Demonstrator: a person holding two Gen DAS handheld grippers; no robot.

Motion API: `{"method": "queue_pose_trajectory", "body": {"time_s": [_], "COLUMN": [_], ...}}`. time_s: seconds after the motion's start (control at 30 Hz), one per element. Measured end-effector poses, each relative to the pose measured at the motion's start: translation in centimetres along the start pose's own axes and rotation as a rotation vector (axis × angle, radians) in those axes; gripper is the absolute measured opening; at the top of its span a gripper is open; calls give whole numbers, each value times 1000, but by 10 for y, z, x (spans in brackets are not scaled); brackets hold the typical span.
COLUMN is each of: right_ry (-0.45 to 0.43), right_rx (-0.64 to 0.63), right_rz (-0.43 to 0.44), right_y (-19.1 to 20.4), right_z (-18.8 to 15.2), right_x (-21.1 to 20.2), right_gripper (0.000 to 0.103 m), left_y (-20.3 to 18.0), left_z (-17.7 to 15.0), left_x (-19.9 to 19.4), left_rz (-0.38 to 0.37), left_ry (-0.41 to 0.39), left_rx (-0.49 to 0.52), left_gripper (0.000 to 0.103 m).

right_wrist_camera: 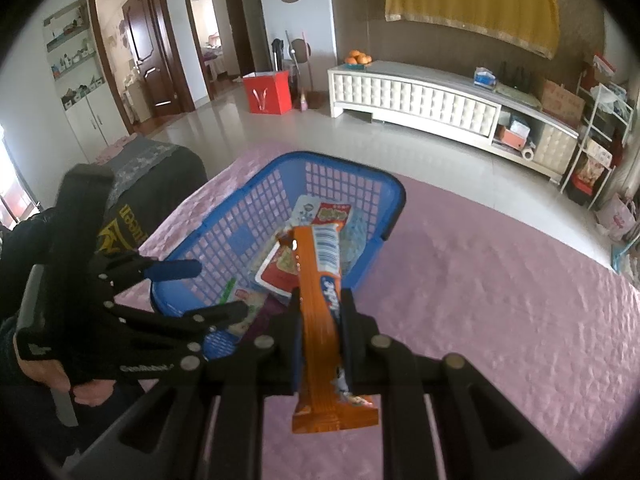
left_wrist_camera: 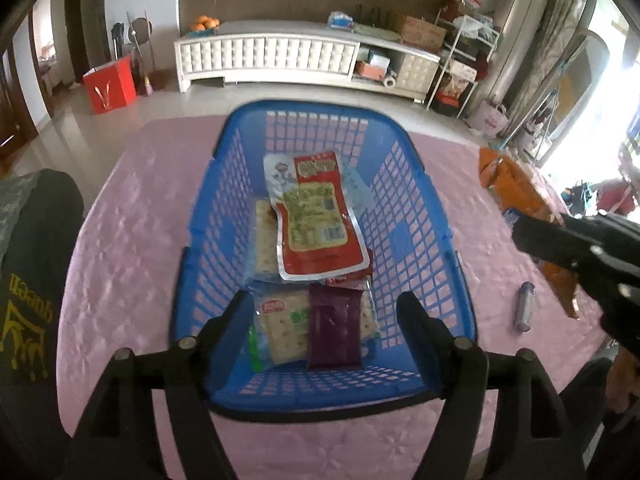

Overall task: Organize snacks
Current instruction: 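Lower the maroon pack into the basket and open the left tool, then lower the orange bar into the basket and open the right tool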

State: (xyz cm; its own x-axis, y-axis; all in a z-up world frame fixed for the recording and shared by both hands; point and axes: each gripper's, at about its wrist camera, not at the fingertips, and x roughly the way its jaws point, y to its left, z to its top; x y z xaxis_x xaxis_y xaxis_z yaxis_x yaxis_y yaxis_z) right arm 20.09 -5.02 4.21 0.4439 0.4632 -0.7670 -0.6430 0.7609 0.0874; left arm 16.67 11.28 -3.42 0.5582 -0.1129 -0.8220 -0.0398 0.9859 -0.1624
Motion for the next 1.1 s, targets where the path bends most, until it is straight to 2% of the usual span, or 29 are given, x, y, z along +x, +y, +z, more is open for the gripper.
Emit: {"method": "queue_pose_trajectory", "body": {"time_s": [0.2, 0.43, 0.6, 0.77, 0.97, 1.1], "right_ry": [-15, 5, 55, 86, 141, 167], "right_rx": [-29, -98, -171, -193, -207, -241], "right_rz": [28, 64, 61, 56, 63, 37], "right_y": [19, 54, 72, 73, 75, 77], "right_z": [6, 20, 24, 21, 9, 5], "right_x": [0, 23, 46, 58, 75, 81], "right_gripper": [19, 19, 19, 19, 20, 20], "left_y": [14, 37, 53, 66, 68, 66], "left_z": [-2, -15, -25, -31, -33, -36], "left_x": [-29, -47, -50, -46, -42, -39], "left_rz": [17, 63, 72, 72, 65, 65], "left_ry": [-48, -68, -67, -60, -54, -47], "left_rx": [-14, -14, -43, -68, -74, -74], "left_gripper": [72, 72, 72, 72, 72, 72]}}
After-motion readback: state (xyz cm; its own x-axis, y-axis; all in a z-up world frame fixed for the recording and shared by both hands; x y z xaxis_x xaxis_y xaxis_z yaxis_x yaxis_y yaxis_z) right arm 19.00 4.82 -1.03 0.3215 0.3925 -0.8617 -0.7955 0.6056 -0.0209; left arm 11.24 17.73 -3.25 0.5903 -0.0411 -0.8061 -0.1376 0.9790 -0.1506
